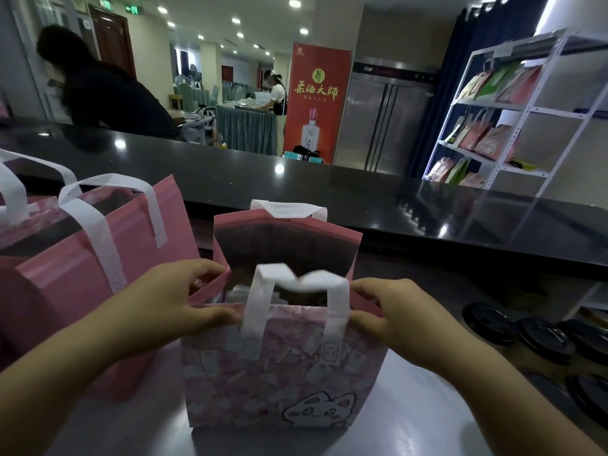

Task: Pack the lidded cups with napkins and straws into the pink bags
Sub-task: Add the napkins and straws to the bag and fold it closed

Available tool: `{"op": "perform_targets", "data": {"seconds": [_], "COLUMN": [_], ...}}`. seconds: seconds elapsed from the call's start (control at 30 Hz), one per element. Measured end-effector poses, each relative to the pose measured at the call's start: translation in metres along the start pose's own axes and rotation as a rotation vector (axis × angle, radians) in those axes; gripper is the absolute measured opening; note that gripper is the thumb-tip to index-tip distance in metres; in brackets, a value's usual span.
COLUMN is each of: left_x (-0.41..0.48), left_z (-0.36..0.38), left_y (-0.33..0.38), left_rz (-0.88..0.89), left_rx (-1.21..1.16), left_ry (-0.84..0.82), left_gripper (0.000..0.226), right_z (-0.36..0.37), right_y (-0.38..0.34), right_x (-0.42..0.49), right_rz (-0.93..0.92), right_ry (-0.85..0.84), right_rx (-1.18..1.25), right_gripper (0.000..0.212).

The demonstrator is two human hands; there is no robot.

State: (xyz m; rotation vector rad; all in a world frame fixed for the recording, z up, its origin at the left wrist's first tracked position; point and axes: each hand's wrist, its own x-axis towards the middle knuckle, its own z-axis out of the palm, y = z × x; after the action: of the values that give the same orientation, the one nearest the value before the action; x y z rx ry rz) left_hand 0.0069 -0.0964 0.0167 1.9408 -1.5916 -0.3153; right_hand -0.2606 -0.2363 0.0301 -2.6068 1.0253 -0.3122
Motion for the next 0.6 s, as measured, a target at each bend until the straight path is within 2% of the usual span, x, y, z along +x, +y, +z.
{"op": "perform_targets", "data": {"seconds": [0.17,0.2,0.3,0.43,0.5,0.6], "left_x": [0.007,0.008,0.010,0.016,0.018,0.017], "left_z": [0.012,0.012,0.010,0.010,0.013,0.018], "left_y": [-0.001,-0.001,-0.002,-0.002,-0.004,-0.007], "left_rz": [0.088,0.094,0.130,0.215,0.251,0.214], "left_rx": [0.065,0.056,0.051,0.116,0.150,0.263], "left_ry": [0.036,0.028,0.025,0.072,0.141,0.230], "left_gripper": [0.020,0.018,0.021,0.029,0.020,0.023], "right_z": [0.006,0.006,0.002,0.002,0.005,0.011], "right_y": [0.004,0.006,0.008,0.005,0.003,0.004], "right_x": [0.002,0.003,0.007,0.012,0.014,0.017], "right_rz": [0.018,0.029,0.050,0.021,0.016,-0.019], "right_ry": [0.008,-0.012,-0.088,-0.080,-0.049,0.014], "right_rx": [0.155,0.182,0.191,0.184,0.167,0.027], "right_gripper": [0.053,0.055,0.051,0.020,0.018,0.025]}}
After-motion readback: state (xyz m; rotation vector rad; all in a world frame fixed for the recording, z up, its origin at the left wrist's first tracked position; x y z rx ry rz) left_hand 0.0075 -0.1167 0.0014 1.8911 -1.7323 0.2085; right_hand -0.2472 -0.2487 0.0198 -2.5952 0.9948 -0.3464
